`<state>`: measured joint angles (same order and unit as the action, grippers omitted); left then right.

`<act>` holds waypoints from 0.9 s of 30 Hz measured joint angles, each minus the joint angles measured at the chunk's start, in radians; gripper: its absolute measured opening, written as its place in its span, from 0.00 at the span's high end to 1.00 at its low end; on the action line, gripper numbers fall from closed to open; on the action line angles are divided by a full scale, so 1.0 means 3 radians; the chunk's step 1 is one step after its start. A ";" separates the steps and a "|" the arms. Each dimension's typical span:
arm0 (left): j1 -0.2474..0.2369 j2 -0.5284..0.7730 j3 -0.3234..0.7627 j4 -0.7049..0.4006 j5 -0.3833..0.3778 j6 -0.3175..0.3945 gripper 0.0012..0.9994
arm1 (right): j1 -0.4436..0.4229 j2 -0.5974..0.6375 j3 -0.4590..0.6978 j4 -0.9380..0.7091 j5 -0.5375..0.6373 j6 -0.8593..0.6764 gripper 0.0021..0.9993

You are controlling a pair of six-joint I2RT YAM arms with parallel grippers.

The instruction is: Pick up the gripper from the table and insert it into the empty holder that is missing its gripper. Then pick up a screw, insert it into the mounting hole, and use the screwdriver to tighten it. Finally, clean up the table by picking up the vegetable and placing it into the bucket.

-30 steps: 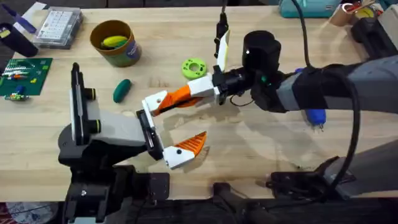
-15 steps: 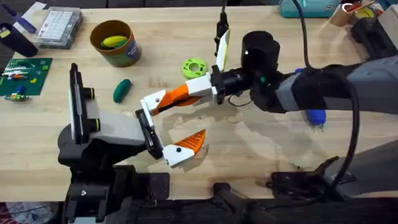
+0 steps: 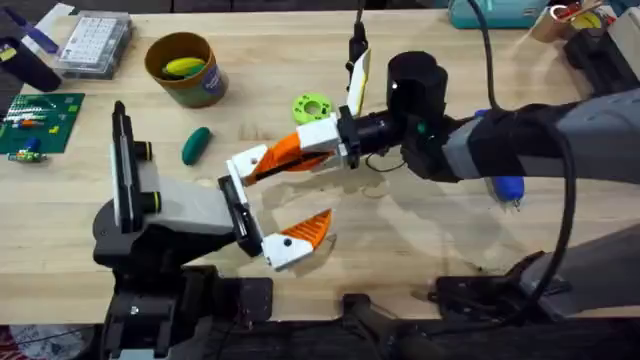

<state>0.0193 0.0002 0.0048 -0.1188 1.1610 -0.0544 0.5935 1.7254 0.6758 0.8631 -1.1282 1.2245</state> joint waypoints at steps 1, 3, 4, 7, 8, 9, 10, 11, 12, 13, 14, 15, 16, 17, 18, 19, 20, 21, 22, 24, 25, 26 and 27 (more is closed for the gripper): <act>-0.0003 0.0000 0.0001 -0.0003 0.0022 0.0013 0.01 | 0.0007 0.0012 0.0001 -0.0013 0.0036 0.0000 0.60; -0.0015 0.0000 0.0003 -0.0007 0.0043 0.0023 0.01 | 0.0021 0.0041 0.0001 -0.0012 0.0076 -0.0006 0.56; -0.0015 0.0000 0.0003 -0.0008 0.0046 0.0022 0.01 | 0.0023 0.0046 0.0001 -0.0010 0.0085 -0.0006 0.56; -0.0015 0.0000 0.0003 -0.0007 0.0047 0.0029 0.01 | 0.0025 0.0046 0.0001 -0.0011 0.0101 -0.0007 0.52; -0.0015 0.0000 0.0003 -0.0007 0.0047 0.0033 0.01 | 0.0026 0.0046 0.0001 -0.0012 0.0107 -0.0006 0.51; -0.0015 0.0000 0.0003 -0.0007 0.0048 0.0034 0.01 | 0.0026 0.0046 0.0001 -0.0012 0.0109 -0.0006 0.50; -0.0015 0.0000 0.0003 -0.0007 0.0048 0.0037 0.01 | 0.0026 0.0046 0.0001 -0.0013 0.0110 -0.0005 0.49; -0.0015 0.0000 0.0003 -0.0007 0.0048 0.0042 0.01 | 0.0025 0.0046 0.0001 -0.0014 0.0115 -0.0005 0.48; -0.0015 0.0000 0.0003 -0.0007 0.0048 0.0048 0.01 | 0.0024 0.0046 0.0000 -0.0015 0.0121 -0.0005 0.45; -0.0015 0.0000 0.0003 -0.0007 0.0048 0.0054 0.01 | 0.0020 0.0046 0.0001 -0.0019 0.0122 -0.0001 0.41; -0.0015 0.0000 0.0003 -0.0007 0.0051 0.0059 0.01 | 0.0010 0.0046 0.0000 -0.0020 0.0122 -0.0002 0.37; -0.0015 0.0000 0.0003 -0.0007 0.0056 0.0062 0.01 | -0.0003 0.0046 0.0000 -0.0018 0.0120 -0.0002 0.33; -0.0015 0.0000 0.0003 -0.0009 0.0061 0.0067 0.01 | -0.0019 0.0046 0.0000 -0.0017 0.0116 0.0004 0.26; -0.0016 0.0000 0.0003 -0.0011 0.0068 0.0069 0.01 | -0.0042 0.0046 0.0000 -0.0016 0.0109 0.0003 0.18; -0.0016 0.0000 0.0003 -0.0013 0.0072 0.0069 0.01 | -0.0071 0.0046 0.0000 -0.0014 0.0099 -0.0002 0.11; -0.0015 0.0000 0.0003 -0.0013 0.0073 0.0070 0.01 | -0.0105 0.0046 0.0000 -0.0014 0.0088 0.0001 0.06; -0.0015 0.0000 0.0003 -0.0013 0.0073 0.0070 0.01 | -0.0141 0.0046 0.0000 -0.0014 0.0079 0.0004 0.03; -0.0016 0.0000 0.0003 -0.0013 0.0074 0.0070 0.01 | -0.0178 0.0046 0.0000 -0.0014 0.0073 0.0009 0.01; -0.0016 0.0000 0.0003 -0.0013 0.0074 0.0070 0.01 | -0.0214 0.0046 0.0000 -0.0014 0.0067 0.0010 0.01; -0.0015 0.0000 0.0003 -0.0013 0.0075 0.0070 0.01 | -0.0277 0.0046 0.0000 -0.0013 0.0062 0.0011 0.01; -0.0015 0.0000 0.0003 -0.0013 0.0075 0.0070 0.01 | -0.0310 0.0046 0.0000 -0.0013 0.0056 0.0011 0.01; -0.0015 0.0000 0.0003 -0.0013 0.0075 0.0070 0.01 | -0.0336 0.0046 0.0000 -0.0014 0.0052 0.0011 0.01; -0.0015 0.0000 0.0003 -0.0013 0.0077 0.0070 0.01 | -0.0356 0.0046 0.0000 -0.0014 0.0050 0.0013 0.01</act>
